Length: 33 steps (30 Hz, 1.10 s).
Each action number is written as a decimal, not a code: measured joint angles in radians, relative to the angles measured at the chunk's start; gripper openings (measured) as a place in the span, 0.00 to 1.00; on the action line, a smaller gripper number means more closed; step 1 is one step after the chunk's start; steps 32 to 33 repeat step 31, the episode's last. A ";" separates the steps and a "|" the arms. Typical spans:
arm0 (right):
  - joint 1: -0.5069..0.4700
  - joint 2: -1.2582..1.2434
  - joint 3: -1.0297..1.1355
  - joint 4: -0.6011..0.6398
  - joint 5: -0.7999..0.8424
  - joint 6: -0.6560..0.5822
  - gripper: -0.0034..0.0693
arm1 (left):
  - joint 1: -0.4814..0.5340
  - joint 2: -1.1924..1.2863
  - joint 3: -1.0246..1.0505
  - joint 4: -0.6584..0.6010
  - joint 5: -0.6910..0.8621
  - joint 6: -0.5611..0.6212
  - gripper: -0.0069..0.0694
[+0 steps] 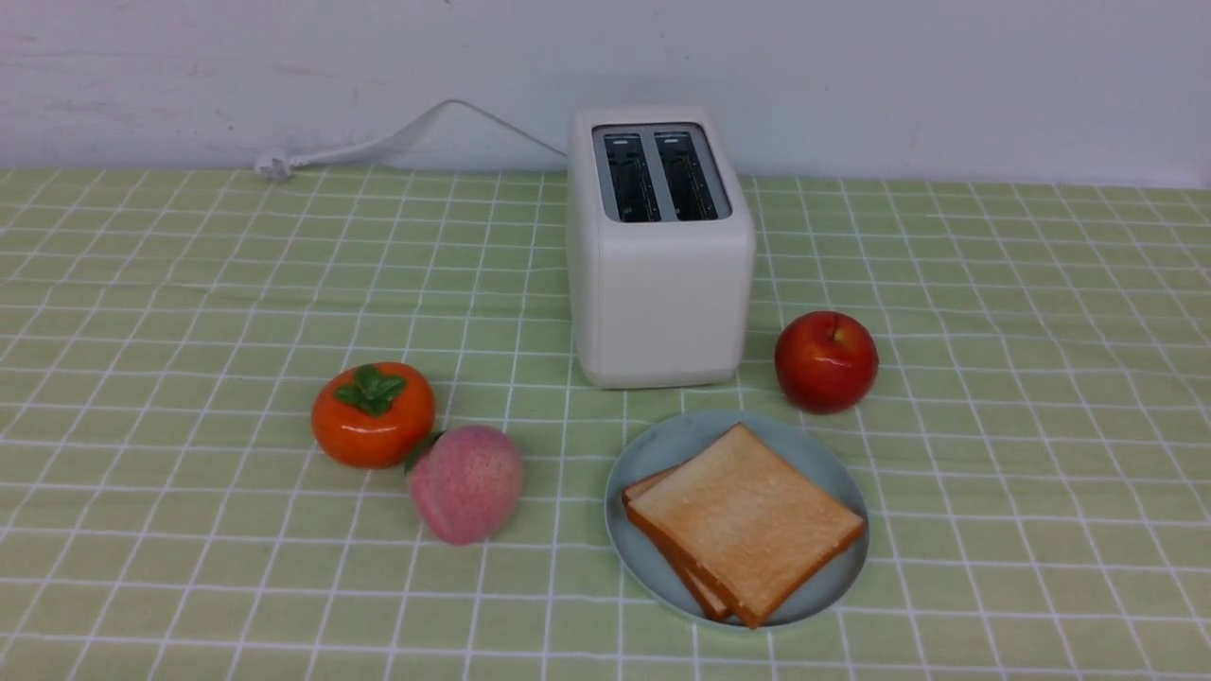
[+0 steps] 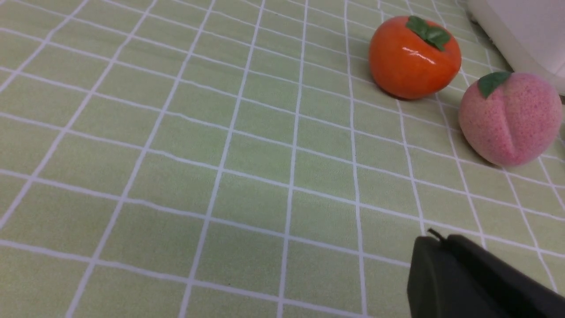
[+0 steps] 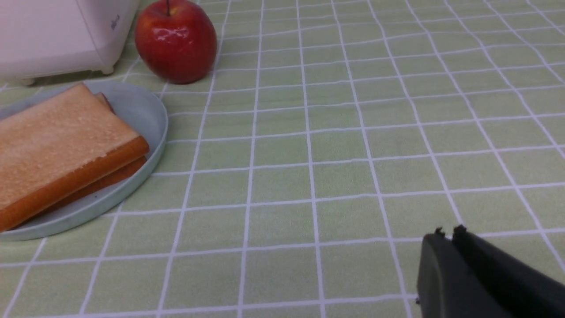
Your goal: Take toasted bread from bread machine on green coffee tablecloth place on plate.
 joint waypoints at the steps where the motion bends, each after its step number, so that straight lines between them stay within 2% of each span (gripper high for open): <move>1: 0.000 0.000 0.000 0.000 0.000 0.000 0.09 | 0.000 0.000 0.000 0.000 0.000 0.000 0.07; 33: 0.000 0.000 0.000 0.000 0.000 0.000 0.09 | 0.000 0.000 0.000 0.000 0.000 0.000 0.09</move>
